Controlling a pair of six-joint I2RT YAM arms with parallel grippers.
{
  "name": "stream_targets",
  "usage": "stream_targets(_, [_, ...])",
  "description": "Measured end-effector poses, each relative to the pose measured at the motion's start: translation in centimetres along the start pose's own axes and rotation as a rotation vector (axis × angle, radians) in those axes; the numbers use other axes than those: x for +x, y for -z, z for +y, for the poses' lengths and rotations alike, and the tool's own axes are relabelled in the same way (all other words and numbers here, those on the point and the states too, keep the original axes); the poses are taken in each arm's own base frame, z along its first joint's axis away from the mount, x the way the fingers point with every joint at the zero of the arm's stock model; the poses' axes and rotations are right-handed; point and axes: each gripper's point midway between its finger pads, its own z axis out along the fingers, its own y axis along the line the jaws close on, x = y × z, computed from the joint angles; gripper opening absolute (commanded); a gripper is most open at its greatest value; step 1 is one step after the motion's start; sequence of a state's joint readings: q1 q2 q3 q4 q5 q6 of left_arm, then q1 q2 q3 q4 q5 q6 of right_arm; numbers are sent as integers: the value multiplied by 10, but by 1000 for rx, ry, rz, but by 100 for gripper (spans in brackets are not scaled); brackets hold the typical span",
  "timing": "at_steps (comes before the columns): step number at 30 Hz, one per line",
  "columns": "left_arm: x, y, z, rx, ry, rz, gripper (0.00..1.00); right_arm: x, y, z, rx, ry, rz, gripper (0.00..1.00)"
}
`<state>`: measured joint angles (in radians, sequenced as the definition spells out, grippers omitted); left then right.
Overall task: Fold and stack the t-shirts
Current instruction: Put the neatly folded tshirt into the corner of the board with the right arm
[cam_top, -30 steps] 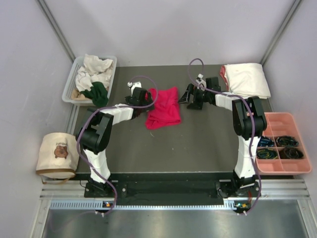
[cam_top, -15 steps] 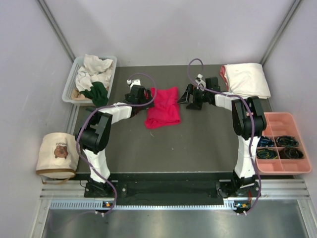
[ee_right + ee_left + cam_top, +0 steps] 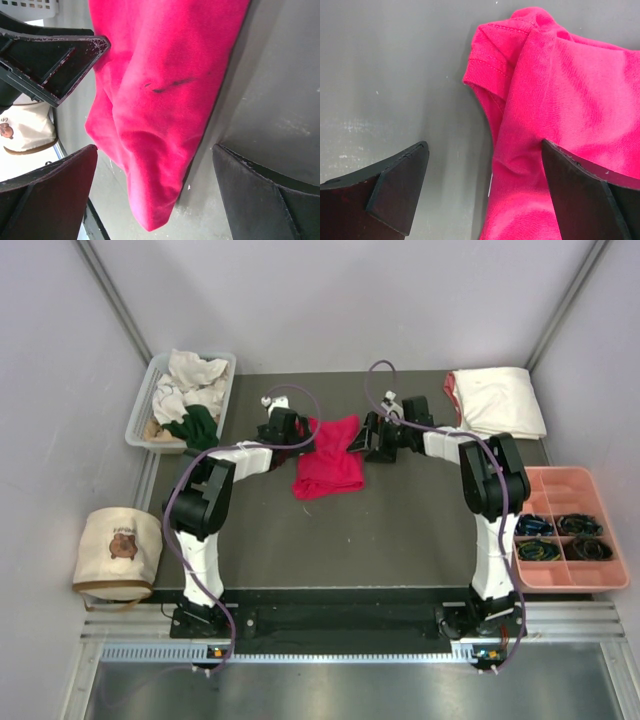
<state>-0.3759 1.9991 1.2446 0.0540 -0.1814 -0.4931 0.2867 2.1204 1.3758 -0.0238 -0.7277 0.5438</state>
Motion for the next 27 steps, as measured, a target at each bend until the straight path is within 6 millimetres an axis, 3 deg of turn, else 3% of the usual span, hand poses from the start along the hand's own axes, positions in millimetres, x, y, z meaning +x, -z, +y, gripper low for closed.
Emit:
stream_targets(10, [2, 2, 2, 6, 5, -14, 99, 0, -8, 4, -6, 5, 9, 99])
stream_targets(19, [12, 15, 9, 4, 10, -6, 99, -10, -33, 16, -20, 38, 13, 99])
stream_targets(27, [15, 20, 12, 2, 11, -1, 99, -9, -36, 18, -17, 40, 13, 97])
